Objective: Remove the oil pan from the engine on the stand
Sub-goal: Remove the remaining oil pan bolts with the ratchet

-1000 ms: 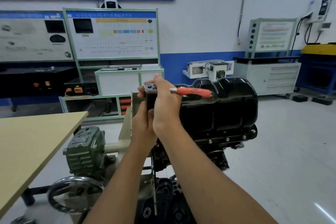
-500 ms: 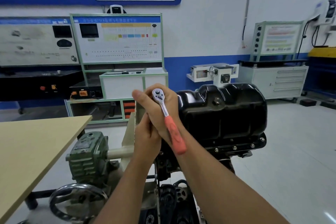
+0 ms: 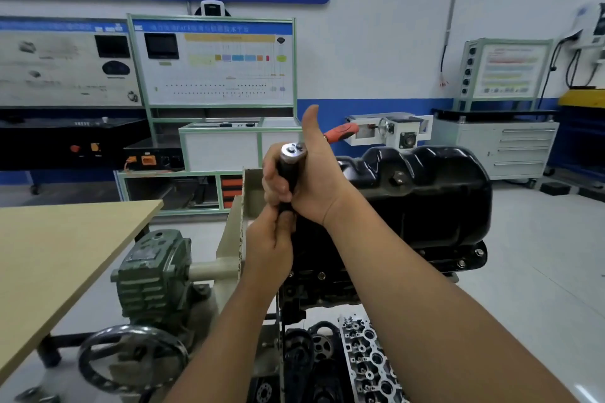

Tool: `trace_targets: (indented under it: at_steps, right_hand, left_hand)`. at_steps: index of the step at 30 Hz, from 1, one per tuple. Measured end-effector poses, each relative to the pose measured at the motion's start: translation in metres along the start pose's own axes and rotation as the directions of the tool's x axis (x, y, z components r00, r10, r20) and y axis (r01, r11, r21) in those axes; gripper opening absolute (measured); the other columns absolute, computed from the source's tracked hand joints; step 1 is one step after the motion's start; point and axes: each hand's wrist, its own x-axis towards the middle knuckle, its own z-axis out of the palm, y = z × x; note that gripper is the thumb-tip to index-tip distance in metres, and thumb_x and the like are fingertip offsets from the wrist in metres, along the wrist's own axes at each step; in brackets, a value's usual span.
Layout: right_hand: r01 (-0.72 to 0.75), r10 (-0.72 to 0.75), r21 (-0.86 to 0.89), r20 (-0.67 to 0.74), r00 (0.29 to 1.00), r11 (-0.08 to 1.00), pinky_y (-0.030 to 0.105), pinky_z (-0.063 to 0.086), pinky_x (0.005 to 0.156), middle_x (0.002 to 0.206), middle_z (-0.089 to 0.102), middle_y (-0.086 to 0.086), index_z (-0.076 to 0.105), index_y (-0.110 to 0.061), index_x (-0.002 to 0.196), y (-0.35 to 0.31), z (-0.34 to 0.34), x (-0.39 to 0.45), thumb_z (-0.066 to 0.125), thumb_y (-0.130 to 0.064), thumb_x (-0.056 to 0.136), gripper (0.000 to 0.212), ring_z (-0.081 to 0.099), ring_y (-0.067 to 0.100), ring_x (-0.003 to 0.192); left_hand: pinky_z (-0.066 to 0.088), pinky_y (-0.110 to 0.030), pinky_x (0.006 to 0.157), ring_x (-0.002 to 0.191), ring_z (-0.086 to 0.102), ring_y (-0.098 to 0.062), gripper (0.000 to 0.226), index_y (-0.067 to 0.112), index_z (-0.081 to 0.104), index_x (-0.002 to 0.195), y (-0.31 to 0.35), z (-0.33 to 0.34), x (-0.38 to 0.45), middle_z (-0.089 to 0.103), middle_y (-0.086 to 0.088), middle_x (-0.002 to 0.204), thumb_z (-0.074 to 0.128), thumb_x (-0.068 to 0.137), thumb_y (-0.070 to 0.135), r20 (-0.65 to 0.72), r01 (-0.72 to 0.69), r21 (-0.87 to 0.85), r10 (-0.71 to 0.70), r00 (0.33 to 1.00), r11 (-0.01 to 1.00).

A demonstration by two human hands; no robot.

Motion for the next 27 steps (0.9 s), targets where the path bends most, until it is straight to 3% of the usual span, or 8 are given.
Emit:
trace_targets:
  at_steps: [3, 5, 8, 12, 16, 19, 22, 27]
  right_hand:
    - [0.048, -0.049, -0.037, -0.034, 0.998, 0.998, 0.033, 0.03, 0.057, 0.054, 0.048, 0.004, 0.064, -0.012, 0.068, 0.006, 0.004, -0.001, 0.05, -0.095, 0.068, 0.084, 0.039, 0.019, 0.048]
    - [0.121, -0.124, -0.07, -0.043, 0.991, 0.99, 0.03, 0.038, 0.058, 0.063, 0.052, 0.001, 0.064, -0.015, 0.079, 0.013, 0.007, -0.002, 0.073, -0.085, 0.057, 0.074, 0.044, 0.016, 0.054]
    - [0.257, -0.263, -0.07, -0.088, 0.961, 0.964, 0.032, 0.039, 0.06, 0.075, 0.059, 0.003, 0.062, -0.018, 0.095, 0.018, 0.007, -0.003, 0.089, -0.059, 0.06, 0.06, 0.05, 0.018, 0.058]
    - [0.287, -0.288, -0.033, -0.19, 0.939, 0.957, 0.031, 0.047, 0.061, 0.084, 0.068, 0.001, 0.058, -0.02, 0.094, 0.015, 0.006, -0.003, 0.084, -0.05, 0.072, 0.045, 0.063, 0.018, 0.068]
    - [0.176, -0.18, -0.042, -0.19, 0.965, 0.984, 0.03, 0.05, 0.063, 0.086, 0.07, -0.001, 0.064, -0.018, 0.094, 0.009, 0.004, -0.001, 0.045, -0.061, 0.102, 0.048, 0.067, 0.016, 0.073]
    - [0.116, -0.124, -0.068, -0.119, 0.985, 0.991, 0.035, 0.055, 0.071, 0.099, 0.073, 0.0, 0.068, -0.019, 0.105, 0.003, 0.001, -0.003, 0.058, -0.048, 0.1, 0.03, 0.069, 0.019, 0.084]
    - [0.164, -0.171, -0.064, -0.122, 0.978, 0.984, 0.038, 0.051, 0.072, 0.094, 0.073, 0.001, 0.064, -0.022, 0.098, 0.007, 0.001, -0.001, 0.075, -0.023, 0.088, 0.015, 0.07, 0.02, 0.081]
    - [0.232, -0.235, -0.04, -0.067, 0.97, 0.972, 0.037, 0.049, 0.069, 0.091, 0.075, 0.002, 0.062, -0.02, 0.093, 0.015, -0.001, 0.0, 0.068, -0.024, 0.095, 0.008, 0.065, 0.018, 0.072]
  left_hand:
    - [0.039, -0.031, 0.058, 0.064, 0.048, -0.015, 0.015, 0.005, 0.056, 0.083, -0.006, -0.013, 0.002, 0.053, 0.0, 0.071, 0.051, 0.096, 0.011, 0.021, -0.066, 0.105, 0.065, 0.998, 0.992]
    - [0.04, -0.025, 0.061, 0.069, 0.052, -0.014, 0.014, 0.009, 0.057, 0.08, -0.01, -0.021, 0.003, 0.057, 0.002, 0.073, 0.059, 0.093, 0.005, 0.012, -0.098, 0.188, 0.097, 0.995, 0.977]
    - [0.049, -0.034, 0.068, 0.075, 0.063, -0.019, 0.009, 0.01, 0.07, 0.085, -0.017, -0.025, 0.008, 0.068, 0.003, 0.078, 0.068, 0.092, 0.005, -0.016, -0.097, 0.249, 0.105, 0.994, 0.964]
    - [0.056, -0.025, 0.069, 0.071, 0.068, -0.005, 0.008, 0.017, 0.079, 0.095, -0.021, -0.022, 0.01, 0.073, 0.012, 0.08, 0.077, 0.09, 0.012, -0.085, -0.051, 0.201, 0.069, 0.994, 0.978]
    - [0.053, -0.016, 0.067, 0.066, 0.065, 0.002, 0.027, 0.034, 0.071, 0.081, -0.024, -0.025, 0.014, 0.071, 0.017, 0.07, 0.077, 0.09, 0.009, -0.007, 0.034, 0.05, -0.034, 0.999, 0.998]
    - [0.062, -0.037, 0.082, 0.08, 0.074, -0.013, 0.037, 0.035, 0.073, 0.081, -0.021, -0.039, 0.02, 0.077, 0.005, 0.08, 0.068, 0.095, 0.001, 0.171, 0.108, -0.009, -0.105, 0.98, 0.994]
    - [0.063, -0.05, 0.084, 0.082, 0.076, -0.024, 0.029, 0.026, 0.074, 0.081, -0.014, -0.046, 0.024, 0.077, -0.004, 0.079, 0.074, 0.09, -0.001, 0.176, 0.141, 0.037, -0.146, 0.974, 0.989]
    - [0.053, -0.024, 0.06, 0.054, 0.057, -0.004, 0.026, 0.02, 0.067, 0.071, -0.009, -0.038, 0.021, 0.063, 0.009, 0.06, 0.091, 0.075, 0.012, 0.046, 0.092, 0.13, -0.098, 0.994, 0.987]
